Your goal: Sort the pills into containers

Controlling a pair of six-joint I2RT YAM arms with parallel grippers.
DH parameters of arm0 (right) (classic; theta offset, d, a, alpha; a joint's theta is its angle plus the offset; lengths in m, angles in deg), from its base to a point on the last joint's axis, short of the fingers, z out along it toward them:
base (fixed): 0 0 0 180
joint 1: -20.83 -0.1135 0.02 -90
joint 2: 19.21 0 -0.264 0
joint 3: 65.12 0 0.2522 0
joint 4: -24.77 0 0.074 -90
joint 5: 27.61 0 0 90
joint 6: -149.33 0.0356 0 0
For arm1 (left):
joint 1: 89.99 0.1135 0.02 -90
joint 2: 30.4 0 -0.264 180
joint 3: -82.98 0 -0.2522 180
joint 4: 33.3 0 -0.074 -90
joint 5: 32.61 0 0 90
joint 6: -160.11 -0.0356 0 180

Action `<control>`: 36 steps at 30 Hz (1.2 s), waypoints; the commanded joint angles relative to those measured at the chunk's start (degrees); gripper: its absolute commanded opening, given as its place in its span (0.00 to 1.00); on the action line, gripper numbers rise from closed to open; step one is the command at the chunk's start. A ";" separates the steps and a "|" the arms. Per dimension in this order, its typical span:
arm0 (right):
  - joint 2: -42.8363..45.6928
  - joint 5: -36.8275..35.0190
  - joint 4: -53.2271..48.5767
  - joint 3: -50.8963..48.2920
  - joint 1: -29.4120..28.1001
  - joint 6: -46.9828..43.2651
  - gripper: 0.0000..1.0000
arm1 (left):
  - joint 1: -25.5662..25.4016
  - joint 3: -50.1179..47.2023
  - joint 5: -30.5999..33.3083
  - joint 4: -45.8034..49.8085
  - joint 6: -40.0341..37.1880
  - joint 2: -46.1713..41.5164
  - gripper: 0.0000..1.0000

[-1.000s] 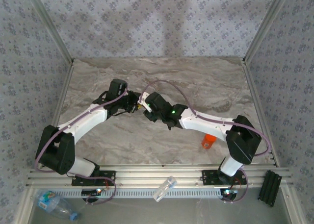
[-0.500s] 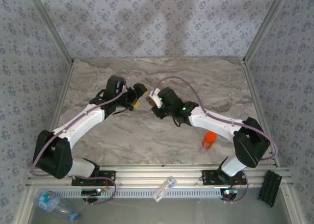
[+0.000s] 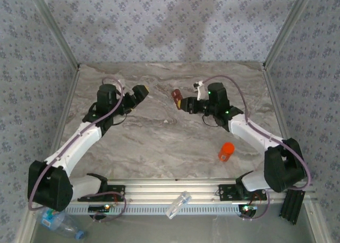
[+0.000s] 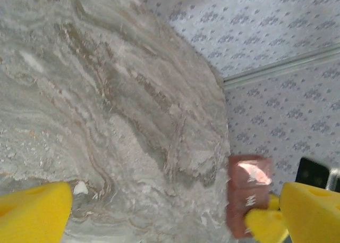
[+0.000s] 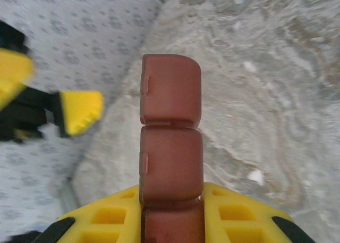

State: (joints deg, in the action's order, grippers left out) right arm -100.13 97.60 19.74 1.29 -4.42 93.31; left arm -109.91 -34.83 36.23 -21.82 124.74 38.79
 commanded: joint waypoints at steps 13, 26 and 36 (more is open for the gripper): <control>-12.46 21.86 28.38 -0.15 0.81 28.48 0.18 | 0.15 -5.57 -12.75 -24.82 7.74 4.73 0.94; -14.96 17.98 25.66 1.03 -2.33 26.03 0.16 | -2.36 -5.37 -14.43 -31.32 13.07 8.66 0.86; -15.90 16.92 25.63 1.38 -2.91 26.04 0.15 | -3.91 -4.36 -14.08 -31.03 13.52 9.03 0.85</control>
State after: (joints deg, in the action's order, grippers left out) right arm -115.35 115.10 45.05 1.29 -6.96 119.75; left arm -113.39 -40.76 23.07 -50.43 137.75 47.62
